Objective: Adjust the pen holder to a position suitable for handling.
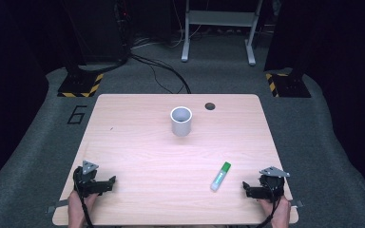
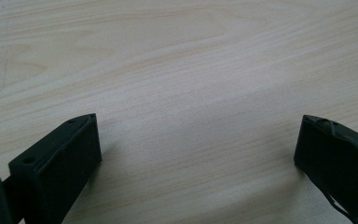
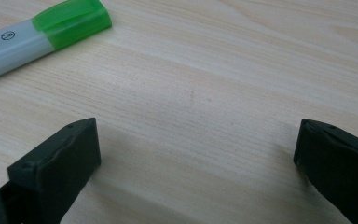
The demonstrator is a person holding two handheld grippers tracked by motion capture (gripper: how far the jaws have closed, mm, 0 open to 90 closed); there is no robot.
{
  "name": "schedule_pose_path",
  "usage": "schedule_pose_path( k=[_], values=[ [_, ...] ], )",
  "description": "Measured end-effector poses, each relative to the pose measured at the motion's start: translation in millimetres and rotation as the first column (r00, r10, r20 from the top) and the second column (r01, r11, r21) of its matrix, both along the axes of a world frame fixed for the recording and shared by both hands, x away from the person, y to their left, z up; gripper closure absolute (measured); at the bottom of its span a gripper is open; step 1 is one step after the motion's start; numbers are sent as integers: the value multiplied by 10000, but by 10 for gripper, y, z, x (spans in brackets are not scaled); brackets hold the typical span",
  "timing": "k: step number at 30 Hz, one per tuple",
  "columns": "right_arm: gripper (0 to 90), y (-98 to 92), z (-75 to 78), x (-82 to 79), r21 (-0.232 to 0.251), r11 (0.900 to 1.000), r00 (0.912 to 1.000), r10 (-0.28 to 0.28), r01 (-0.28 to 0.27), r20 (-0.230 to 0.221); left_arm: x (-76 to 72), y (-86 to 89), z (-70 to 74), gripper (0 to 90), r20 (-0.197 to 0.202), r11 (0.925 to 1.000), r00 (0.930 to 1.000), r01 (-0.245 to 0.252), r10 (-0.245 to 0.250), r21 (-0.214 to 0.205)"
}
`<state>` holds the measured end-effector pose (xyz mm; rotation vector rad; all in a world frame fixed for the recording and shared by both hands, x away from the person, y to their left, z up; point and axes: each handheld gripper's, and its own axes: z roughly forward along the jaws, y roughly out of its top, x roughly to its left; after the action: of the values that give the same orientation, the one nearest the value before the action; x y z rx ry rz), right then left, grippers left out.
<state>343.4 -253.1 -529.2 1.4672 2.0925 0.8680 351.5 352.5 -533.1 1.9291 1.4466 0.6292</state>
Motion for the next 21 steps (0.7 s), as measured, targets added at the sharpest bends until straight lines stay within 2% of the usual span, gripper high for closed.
schedule_pose_path(
  k=[3, 8, 11, 13, 21],
  values=[
    [0, 16, 3, 6, 54, 9998, 9998, -202, 202, -12, 1, 1, 0, 3, -4, 10000, 10000, 0, 0, -9],
    [0, 11, 22, 34, -63, 10000, 9997, -62, 60, -253, 0, -2, -2, 3, 25, 10000, 10000, -42, 42, -8],
    [0, 43, 28, 48, 47, 9997, 9993, -220, 221, -311, -3, -1, 5, 3, -61, 10000, 10000, -26, 26, 0],
    [0, 54, 50, 58, 176, 9998, 9988, -117, 126, -466, -2, -1, 4, 3, -47, 10000, 10000, -32, 32, -1],
    [0, 144, 256, 66, 311, 9994, 9992, 192, -182, -344, -4, -8, -3, 3, 24, 9999, 9999, -101, 101, -33]
  ],
)
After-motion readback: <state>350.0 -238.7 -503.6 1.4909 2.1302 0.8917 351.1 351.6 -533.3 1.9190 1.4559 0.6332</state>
